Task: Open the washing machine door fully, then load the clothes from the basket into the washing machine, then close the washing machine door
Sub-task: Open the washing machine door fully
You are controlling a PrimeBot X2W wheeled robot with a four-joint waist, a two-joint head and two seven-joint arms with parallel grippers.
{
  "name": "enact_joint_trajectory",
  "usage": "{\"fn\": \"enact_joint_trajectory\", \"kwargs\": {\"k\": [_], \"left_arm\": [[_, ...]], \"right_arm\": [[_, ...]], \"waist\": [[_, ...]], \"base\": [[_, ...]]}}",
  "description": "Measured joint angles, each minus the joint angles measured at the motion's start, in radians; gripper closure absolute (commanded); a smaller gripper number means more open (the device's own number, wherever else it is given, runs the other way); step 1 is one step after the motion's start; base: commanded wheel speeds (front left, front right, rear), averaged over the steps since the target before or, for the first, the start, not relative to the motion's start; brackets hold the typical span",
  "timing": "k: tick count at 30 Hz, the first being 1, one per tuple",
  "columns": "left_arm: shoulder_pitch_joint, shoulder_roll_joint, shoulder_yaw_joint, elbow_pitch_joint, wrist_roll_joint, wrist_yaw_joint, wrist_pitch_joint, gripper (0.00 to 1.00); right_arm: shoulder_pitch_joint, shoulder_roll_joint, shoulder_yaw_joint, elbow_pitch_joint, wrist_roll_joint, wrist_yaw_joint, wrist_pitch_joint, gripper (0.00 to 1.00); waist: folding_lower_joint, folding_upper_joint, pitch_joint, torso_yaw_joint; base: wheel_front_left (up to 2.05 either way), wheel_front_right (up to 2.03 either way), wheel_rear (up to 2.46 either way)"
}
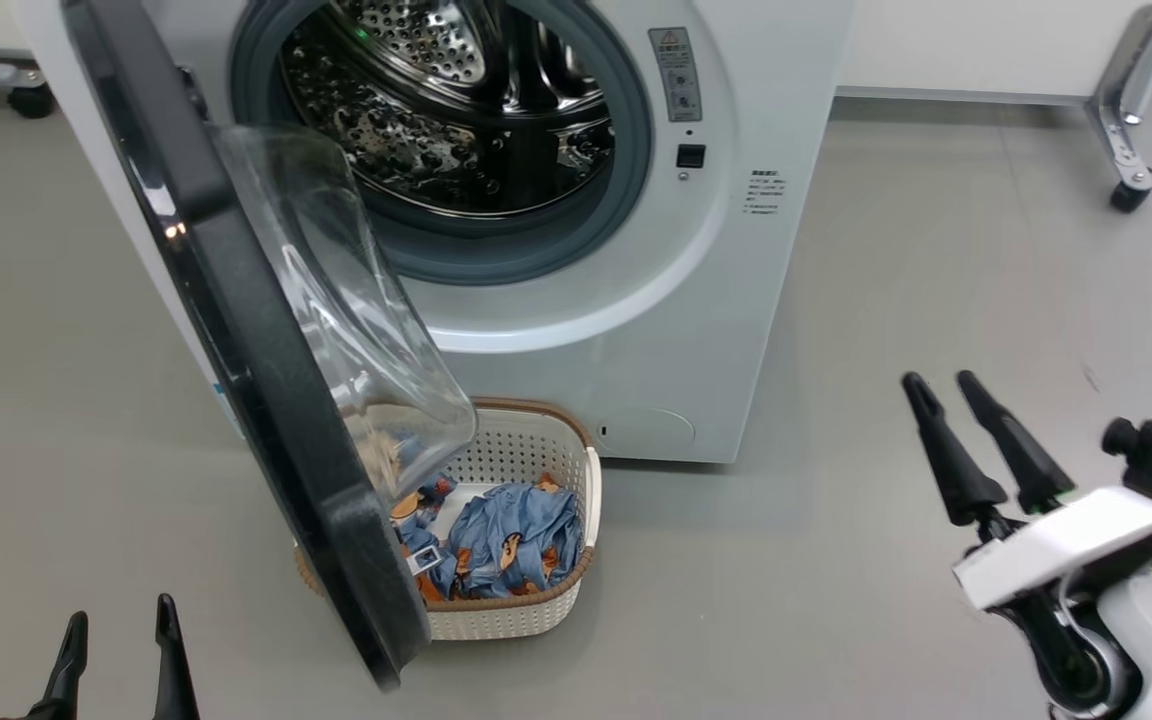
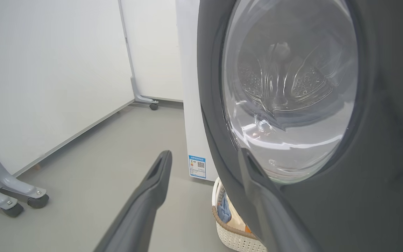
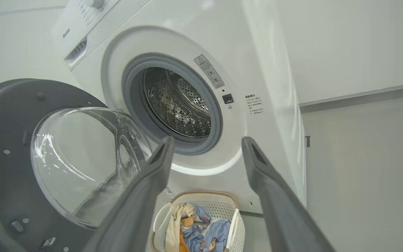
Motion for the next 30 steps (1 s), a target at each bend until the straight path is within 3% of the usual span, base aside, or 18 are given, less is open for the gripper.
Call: {"fn": "enact_joint_trajectory", "kwargs": {"k": [7,15,23,30], "left_arm": [[0.0,-0.013,0.036,0.031,0.001,-0.051,0.0,0.0],[-0.001,-0.028,0.056,0.049,0.01,-0.088,0.0,0.0],[-0.002,-0.035,0.098,0.074,0.025,-0.121,0.0,0.0],[-0.002,-0.043,0.13,0.085,0.039,-0.135,0.0,0.0]], "right_arm": [[0.065,-0.062,-0.008,0.053,-0.165,-0.002,-0.038,0.0],[0.125,-0.072,-0.033,0.066,-0.327,-0.073,-0.036,0.0],[0.21,-0.011,-0.146,0.019,-0.479,-0.162,-0.036,0.0],[0.304,0.063,-0.178,0.019,-0.542,-0.183,-0.036,0.0]], "waist": [[0.0,0.0,-0.011,-0.042],[0.0,0.0,-0.016,-0.063],[0.0,0.0,-0.014,-0.076],[0.0,0.0,-0.013,-0.094]], "base": [[0.0,0.0,0.0],[0.0,0.0,0.0],[0.0,0.0,0.0],[0.0,0.0,0.0]]}}
